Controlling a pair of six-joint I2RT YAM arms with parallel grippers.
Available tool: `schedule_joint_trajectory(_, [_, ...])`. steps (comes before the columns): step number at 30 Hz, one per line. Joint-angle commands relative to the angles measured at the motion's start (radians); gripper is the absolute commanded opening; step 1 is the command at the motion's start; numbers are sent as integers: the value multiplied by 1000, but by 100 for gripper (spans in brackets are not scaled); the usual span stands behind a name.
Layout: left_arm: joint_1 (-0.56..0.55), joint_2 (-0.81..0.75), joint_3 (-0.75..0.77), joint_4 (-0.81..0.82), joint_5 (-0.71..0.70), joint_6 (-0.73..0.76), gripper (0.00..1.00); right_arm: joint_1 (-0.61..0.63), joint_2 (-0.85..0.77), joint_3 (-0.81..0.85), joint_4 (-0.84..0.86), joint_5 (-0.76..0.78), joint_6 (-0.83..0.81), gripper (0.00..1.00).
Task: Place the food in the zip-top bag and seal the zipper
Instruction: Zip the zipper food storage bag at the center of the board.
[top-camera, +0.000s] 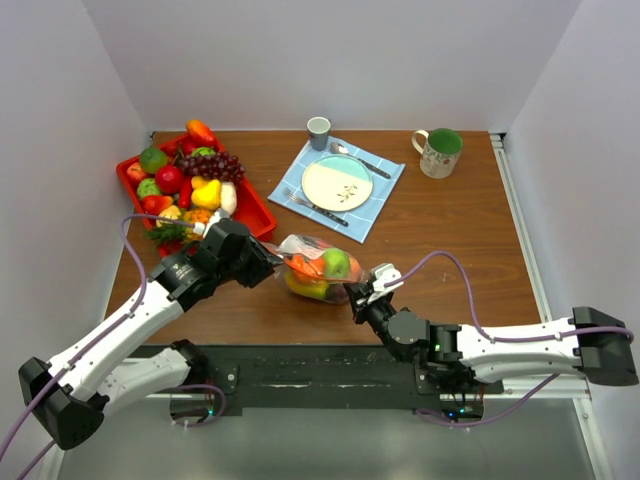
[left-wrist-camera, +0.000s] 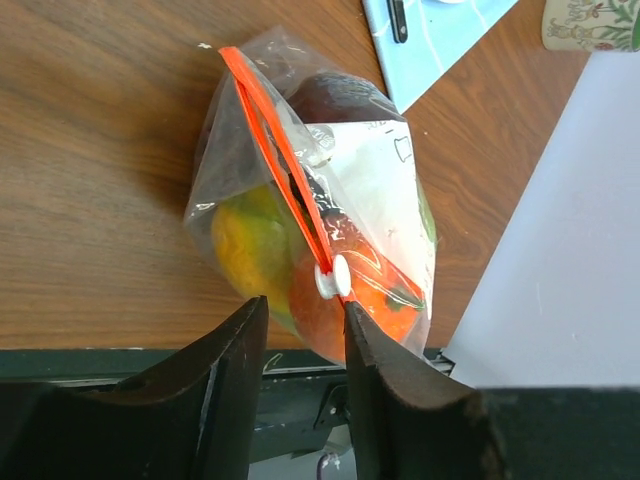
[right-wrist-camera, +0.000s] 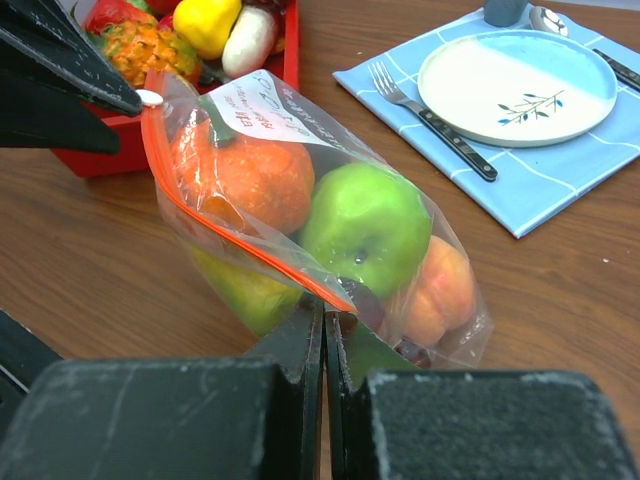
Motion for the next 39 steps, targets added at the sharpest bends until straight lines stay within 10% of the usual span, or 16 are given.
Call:
schedule_joint_trajectory(1, [-9, -4, 3, 43, -17, -32, 41, 3, -4, 40, 40, 5, 25, 0])
schedule_joint_trajectory(39, [171, 63, -24, 195, 32, 45, 0, 4, -145, -17, -33, 49, 56, 0])
